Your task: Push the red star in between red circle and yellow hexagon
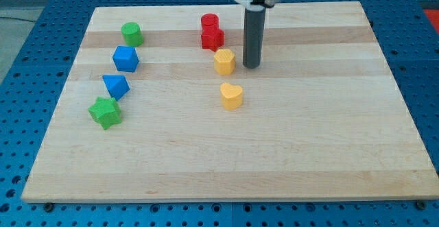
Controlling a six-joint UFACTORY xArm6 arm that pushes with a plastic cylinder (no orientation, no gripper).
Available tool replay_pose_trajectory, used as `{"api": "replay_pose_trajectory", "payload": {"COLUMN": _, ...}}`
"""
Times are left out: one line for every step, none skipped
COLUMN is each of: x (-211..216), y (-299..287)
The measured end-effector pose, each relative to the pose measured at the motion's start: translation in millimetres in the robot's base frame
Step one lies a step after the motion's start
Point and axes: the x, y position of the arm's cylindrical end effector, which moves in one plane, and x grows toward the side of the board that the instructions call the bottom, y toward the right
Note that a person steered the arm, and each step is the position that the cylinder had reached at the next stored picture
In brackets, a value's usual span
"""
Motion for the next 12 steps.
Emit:
{"api": "replay_pose_trajectory", "payload": {"x": -29.2, "y": -14.4}}
{"api": "replay_pose_trajectory", "payload": {"x": -29.2, "y": -41.6}}
{"api": "replay_pose_trajectory", "payload": {"x": -29.2, "y": -74.9}}
{"api": "replay_pose_trajectory", "payload": {"x": -29.2, "y": -118.0}}
{"api": "replay_pose_trajectory", "payload": {"x": -29.2, "y": -166.9}}
{"api": "replay_pose_trajectory", "payload": {"x": -50.7, "y": -175.6}}
{"api": "replay_pose_trajectory", "payload": {"x": -72.3, "y": -156.9}}
{"api": "replay_pose_trajectory", "payload": {"x": -68.8, "y": -101.1}}
{"api": "replay_pose_trajectory", "payload": {"x": -68.6, "y": -70.8}}
{"api": "replay_pose_trajectory", "payload": {"x": -68.6, "y": -88.6}}
{"api": "replay_pose_trajectory", "payload": {"x": -52.1, "y": -107.3}}
{"api": "replay_pose_trajectory", "payload": {"x": -14.1, "y": -110.6}}
